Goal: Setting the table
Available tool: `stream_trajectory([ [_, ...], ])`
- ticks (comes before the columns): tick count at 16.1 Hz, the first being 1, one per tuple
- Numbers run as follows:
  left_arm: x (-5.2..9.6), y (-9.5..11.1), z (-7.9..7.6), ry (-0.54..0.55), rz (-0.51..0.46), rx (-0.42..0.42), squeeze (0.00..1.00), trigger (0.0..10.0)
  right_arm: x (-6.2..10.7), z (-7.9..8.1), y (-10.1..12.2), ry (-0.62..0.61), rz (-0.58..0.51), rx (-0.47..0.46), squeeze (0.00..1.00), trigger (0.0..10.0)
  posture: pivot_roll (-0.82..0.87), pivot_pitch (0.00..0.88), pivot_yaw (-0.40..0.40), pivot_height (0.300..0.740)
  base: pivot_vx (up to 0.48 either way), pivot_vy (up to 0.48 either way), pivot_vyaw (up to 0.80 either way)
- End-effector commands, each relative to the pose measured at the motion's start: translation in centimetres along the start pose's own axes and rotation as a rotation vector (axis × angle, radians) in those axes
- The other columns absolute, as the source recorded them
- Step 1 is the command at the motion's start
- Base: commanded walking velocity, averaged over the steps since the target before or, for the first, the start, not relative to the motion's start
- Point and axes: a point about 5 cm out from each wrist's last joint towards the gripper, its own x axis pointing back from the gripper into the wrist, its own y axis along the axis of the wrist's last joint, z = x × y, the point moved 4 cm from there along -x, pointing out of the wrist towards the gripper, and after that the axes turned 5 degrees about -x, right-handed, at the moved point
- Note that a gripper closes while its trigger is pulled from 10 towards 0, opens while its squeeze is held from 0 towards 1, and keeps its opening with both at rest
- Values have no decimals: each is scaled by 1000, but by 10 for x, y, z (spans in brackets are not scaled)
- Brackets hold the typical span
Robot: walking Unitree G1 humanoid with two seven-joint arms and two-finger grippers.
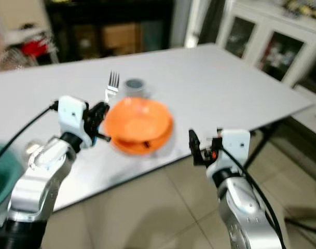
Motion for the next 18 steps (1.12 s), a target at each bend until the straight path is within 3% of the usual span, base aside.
stream_trajectory([
  [1,-2,4,-7,-23,-15,1,0,10000,2,-6,4,-21,-12,10,0,10000,-202,0,-20,740,398,0,0],
  [3,-15,2,-18,-142,38,-62,0,10000,3,2,-4,61,56,17,0,10000,-194,0,-15,740,0,0,0],
  [7,-26,-3,-27,-237,129,-105,0,10000,3,9,-6,146,98,29,0,10000,-188,0,-12,740,0,0,0],
  [8,-30,-4,-32,-307,162,-140,0,10000,4,12,-7,176,120,29,0,10000,-188,0,-7,740,0,0,0],
  [10,-33,0,-30,-335,167,-174,0,10000,6,13,-6,198,129,21,0,10000,-192,0,3,740,0,0,0],
  [13,-33,0,-30,-351,199,-168,0,10000,7,13,-6,210,142,34,0,10000,-194,0,5,740,0,0,0],
  [15,-31,-9,-35,-420,291,-171,0,10000,8,12,-12,235,199,59,0,10000,-189,0,0,740,0,0,0],
  [18,-33,-19,-47,-479,438,-91,0,10000,11,15,-17,279,257,80,0,10000,-189,0,-2,740,0,0,0],
])
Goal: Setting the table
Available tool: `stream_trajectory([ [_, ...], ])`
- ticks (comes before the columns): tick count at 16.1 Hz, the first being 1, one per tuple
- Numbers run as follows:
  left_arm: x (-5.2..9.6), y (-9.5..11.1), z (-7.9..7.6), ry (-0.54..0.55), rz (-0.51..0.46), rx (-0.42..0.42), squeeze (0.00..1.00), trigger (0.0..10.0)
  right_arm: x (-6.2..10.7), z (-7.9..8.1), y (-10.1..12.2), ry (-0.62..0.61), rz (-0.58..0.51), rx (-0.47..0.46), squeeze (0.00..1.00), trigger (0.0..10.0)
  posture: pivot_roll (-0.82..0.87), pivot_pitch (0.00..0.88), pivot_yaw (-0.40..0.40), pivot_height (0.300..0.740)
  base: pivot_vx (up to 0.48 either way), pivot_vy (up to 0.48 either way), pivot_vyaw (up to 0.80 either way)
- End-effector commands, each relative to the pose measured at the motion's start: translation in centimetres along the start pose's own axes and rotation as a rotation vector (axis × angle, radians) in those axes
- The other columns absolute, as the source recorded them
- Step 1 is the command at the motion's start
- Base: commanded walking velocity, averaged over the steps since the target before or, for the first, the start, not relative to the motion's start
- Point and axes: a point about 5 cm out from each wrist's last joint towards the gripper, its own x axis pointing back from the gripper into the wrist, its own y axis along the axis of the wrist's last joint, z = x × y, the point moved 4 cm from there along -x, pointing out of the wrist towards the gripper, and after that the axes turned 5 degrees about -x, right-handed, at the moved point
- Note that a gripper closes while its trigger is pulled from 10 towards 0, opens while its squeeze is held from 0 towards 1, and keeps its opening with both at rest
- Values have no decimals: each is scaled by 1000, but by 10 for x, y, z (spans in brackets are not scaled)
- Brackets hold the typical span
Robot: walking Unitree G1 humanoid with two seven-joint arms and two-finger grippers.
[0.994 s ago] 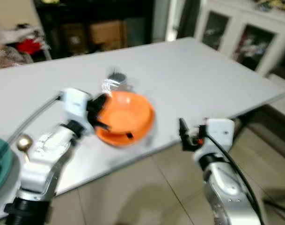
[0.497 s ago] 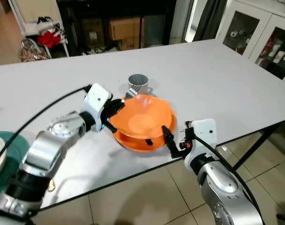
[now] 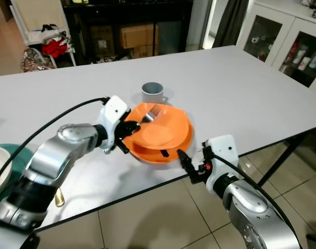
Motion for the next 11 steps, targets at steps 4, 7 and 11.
stream_trajectory([
  [4,-22,4,-5,-30,114,75,0,10000,2,8,2,47,12,25,0,10000,-191,0,-4,740,0,0,0],
  [7,-29,10,3,13,167,7,0,10000,4,10,2,60,16,34,0,10000,-194,0,2,740,0,0,0],
  [11,-35,11,12,54,232,26,0,10000,5,12,3,67,7,15,0,10000,-198,0,6,740,0,0,0],
])
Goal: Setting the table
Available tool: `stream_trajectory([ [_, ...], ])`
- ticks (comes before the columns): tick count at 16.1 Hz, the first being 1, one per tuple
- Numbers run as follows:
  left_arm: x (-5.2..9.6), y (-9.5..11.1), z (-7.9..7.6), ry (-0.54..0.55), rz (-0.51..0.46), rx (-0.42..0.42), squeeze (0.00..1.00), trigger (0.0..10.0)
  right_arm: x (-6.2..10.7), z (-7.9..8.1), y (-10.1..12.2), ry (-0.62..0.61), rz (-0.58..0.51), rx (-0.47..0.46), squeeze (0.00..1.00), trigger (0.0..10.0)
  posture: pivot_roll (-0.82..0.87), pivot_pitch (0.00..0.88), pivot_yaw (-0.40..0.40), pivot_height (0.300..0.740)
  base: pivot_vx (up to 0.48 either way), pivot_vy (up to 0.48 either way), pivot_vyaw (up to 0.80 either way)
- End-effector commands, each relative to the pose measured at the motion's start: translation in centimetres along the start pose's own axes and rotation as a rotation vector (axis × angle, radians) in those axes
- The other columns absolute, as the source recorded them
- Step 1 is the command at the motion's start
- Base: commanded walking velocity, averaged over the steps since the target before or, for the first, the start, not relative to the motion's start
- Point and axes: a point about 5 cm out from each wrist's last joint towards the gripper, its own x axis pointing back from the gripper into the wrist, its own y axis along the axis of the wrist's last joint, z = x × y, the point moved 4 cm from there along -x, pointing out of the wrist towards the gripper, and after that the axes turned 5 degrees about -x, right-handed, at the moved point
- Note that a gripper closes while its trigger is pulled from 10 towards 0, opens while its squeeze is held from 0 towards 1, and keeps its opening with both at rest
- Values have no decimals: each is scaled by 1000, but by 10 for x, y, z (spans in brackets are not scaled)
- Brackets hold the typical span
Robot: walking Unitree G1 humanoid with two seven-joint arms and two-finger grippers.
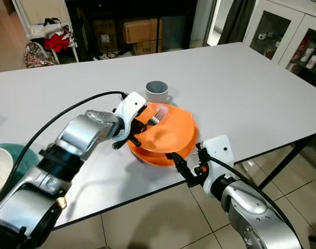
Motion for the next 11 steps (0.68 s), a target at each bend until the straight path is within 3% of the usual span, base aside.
stream_trajectory([
  [1,1,3,4,20,12,-1,357,10000,2,3,1,14,1,-6,0,10000,-198,0,6,740,0,0,0],
  [2,1,3,3,16,15,0,831,10000,3,3,0,16,3,-8,0,10000,-198,0,6,740,0,0,0],
  [3,1,4,2,7,16,0,1000,10000,3,3,-1,17,5,-8,0,10000,-196,0,6,740,0,0,0],
  [8,3,9,2,-5,-3,17,1000,10000,2,3,-1,16,6,-7,0,10000,-195,0,4,740,0,0,0],
  [9,5,14,3,-1,-26,26,1000,10000,3,3,-1,16,5,-6,0,10000,-195,0,5,740,0,0,0],
  [11,14,33,7,8,-168,56,1000,10000,4,4,6,19,-31,-1,0,10000,-202,0,14,740,0,0,0],
])
